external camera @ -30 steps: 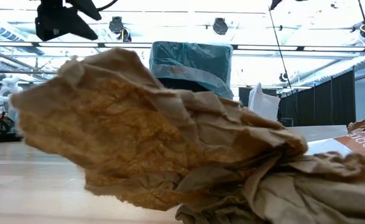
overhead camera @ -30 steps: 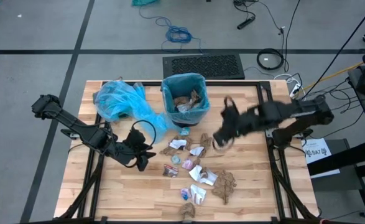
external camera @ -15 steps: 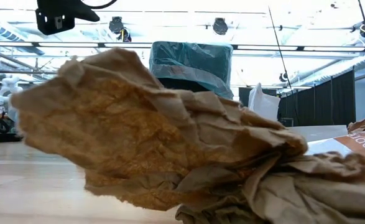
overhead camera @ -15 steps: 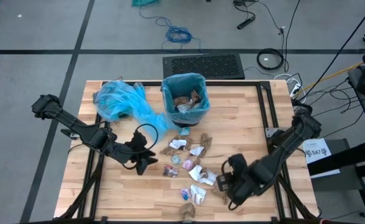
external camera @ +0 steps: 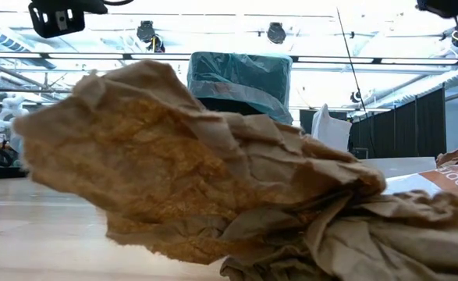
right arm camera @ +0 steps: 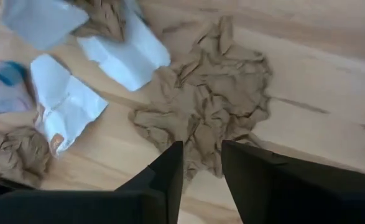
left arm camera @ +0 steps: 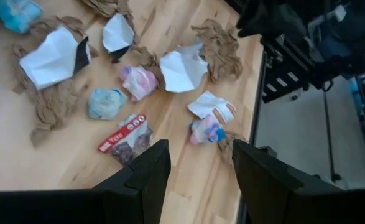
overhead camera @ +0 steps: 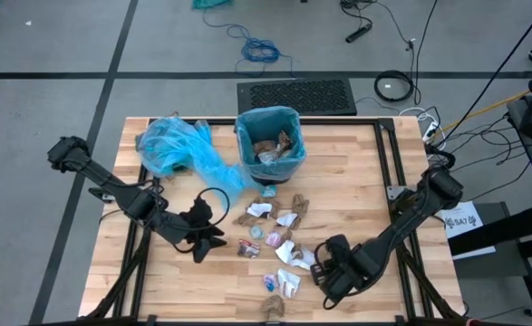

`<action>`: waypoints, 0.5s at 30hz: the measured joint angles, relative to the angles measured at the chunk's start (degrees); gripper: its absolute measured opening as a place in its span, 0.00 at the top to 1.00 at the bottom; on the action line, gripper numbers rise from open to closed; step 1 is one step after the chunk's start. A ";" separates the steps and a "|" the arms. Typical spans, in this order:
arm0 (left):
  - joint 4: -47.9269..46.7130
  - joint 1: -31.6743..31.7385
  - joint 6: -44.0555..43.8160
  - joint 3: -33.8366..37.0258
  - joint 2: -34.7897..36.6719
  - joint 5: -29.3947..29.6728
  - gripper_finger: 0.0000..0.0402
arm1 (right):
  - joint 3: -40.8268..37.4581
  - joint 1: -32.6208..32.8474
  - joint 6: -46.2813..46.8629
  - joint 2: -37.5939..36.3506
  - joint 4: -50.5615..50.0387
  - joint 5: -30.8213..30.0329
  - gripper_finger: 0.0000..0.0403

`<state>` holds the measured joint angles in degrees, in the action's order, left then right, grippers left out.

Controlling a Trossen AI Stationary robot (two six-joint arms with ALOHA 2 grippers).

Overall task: Place trash/remove bag and relplace
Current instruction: Put the brown paper into the trash bin

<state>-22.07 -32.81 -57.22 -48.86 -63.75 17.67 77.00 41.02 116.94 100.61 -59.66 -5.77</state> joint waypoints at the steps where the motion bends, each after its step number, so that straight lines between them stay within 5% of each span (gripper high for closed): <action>1: 0.13 -0.31 -0.64 0.00 0.00 0.00 0.56 | -1.60 -0.03 -0.06 -0.46 2.19 0.07 0.77; 15: 0.15 -1.45 -0.96 0.00 0.00 3.65 0.56 | -27.47 -2.72 -2.48 -1.51 41.16 4.72 0.84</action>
<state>-21.92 -34.26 -58.18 -48.86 -63.75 21.32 49.54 38.30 114.45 99.10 -18.50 -1.05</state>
